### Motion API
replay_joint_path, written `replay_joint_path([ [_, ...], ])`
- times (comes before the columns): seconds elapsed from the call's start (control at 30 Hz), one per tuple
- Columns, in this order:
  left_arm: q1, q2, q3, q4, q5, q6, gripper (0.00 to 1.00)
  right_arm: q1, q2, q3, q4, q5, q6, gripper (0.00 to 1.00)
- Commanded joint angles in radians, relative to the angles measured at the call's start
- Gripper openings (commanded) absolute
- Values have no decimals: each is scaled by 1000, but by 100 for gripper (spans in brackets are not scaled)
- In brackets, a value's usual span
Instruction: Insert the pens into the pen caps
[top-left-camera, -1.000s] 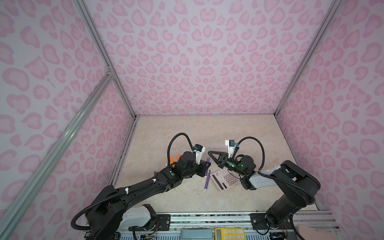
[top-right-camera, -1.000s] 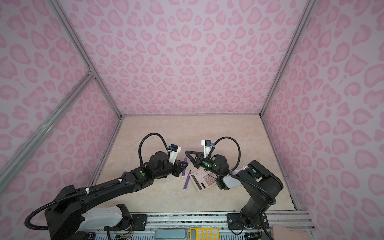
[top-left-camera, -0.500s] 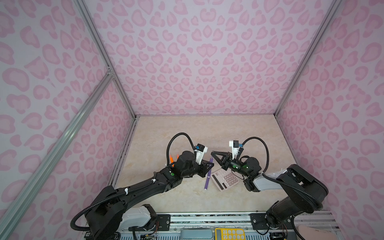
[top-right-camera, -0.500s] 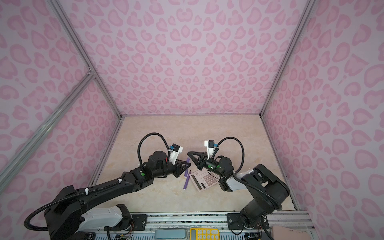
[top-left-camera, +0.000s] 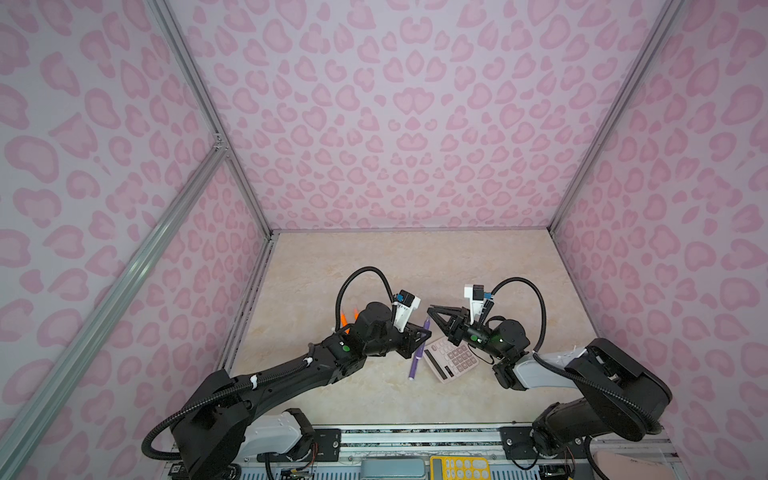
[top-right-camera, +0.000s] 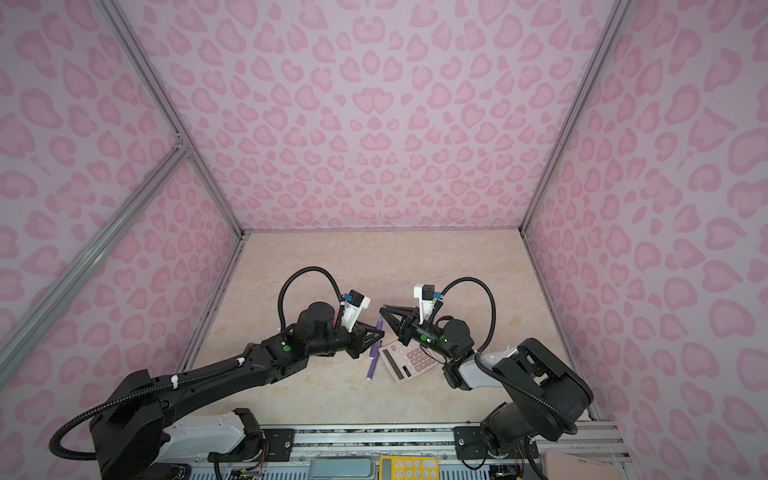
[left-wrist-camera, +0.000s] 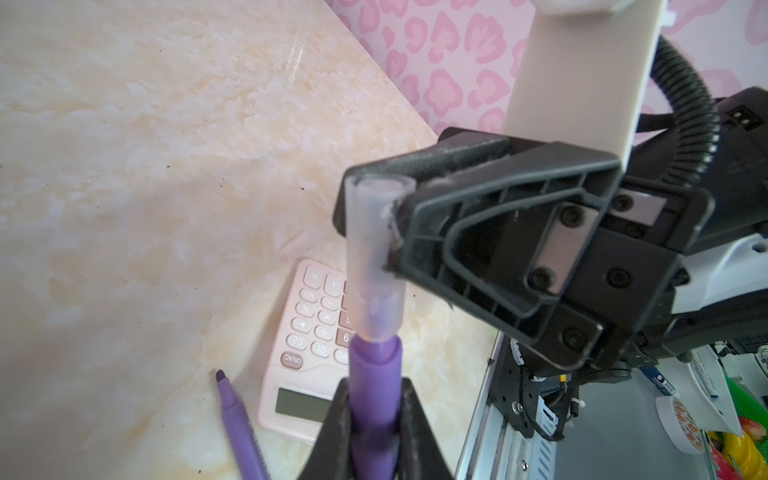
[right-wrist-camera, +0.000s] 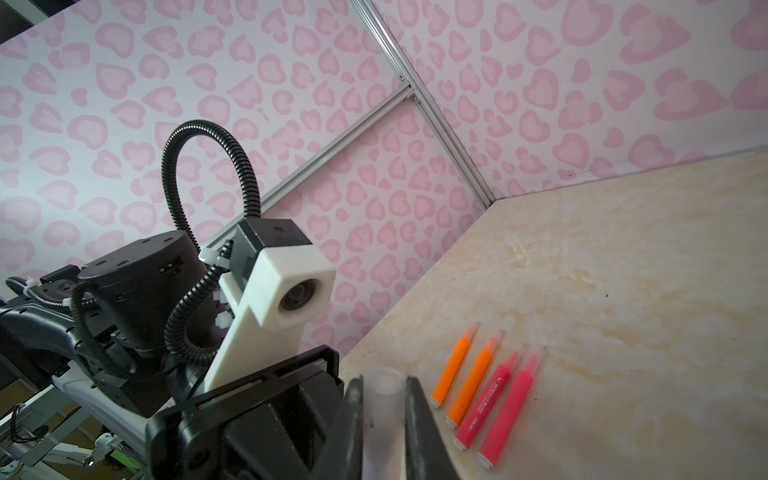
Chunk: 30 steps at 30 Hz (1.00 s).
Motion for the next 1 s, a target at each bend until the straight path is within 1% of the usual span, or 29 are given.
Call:
replay_joint_path([
  [0.0, -13, -2, 28, 196, 33, 53, 4, 2, -9, -15, -148, 21, -37, 24],
  [0.2, -19, -22, 18, 184, -26, 58, 4, 34, -48, -38, -155, 80, -18, 33],
  [0.33, -24, -27, 20, 172, -43, 68, 4, 58, -72, -37, -178, 117, -21, 46],
  [0.37, -25, -27, 22, 170, -45, 70, 4, 58, -81, -35, -197, 123, -26, 49],
  [0.4, -27, -25, 22, 167, -49, 72, 4, 58, -94, -30, -224, 134, -33, 57],
  [0.43, -28, -24, 25, 165, -53, 75, 4, 57, -112, -25, -261, 148, -40, 61],
  [0.47, -28, -21, 27, 161, -55, 77, 4, 57, -129, -21, -290, 160, -47, 63],
  [0.63, -37, -4, 37, 146, -76, 81, 4, 58, -230, 19, -446, 197, -77, 68],
  [0.8, -38, 23, 50, 135, -87, 77, 4, 70, -299, 71, -583, 231, -93, 70],
  [0.97, -38, 57, 71, 114, -95, 75, 4, 77, -313, 98, -626, 235, -93, 70],
])
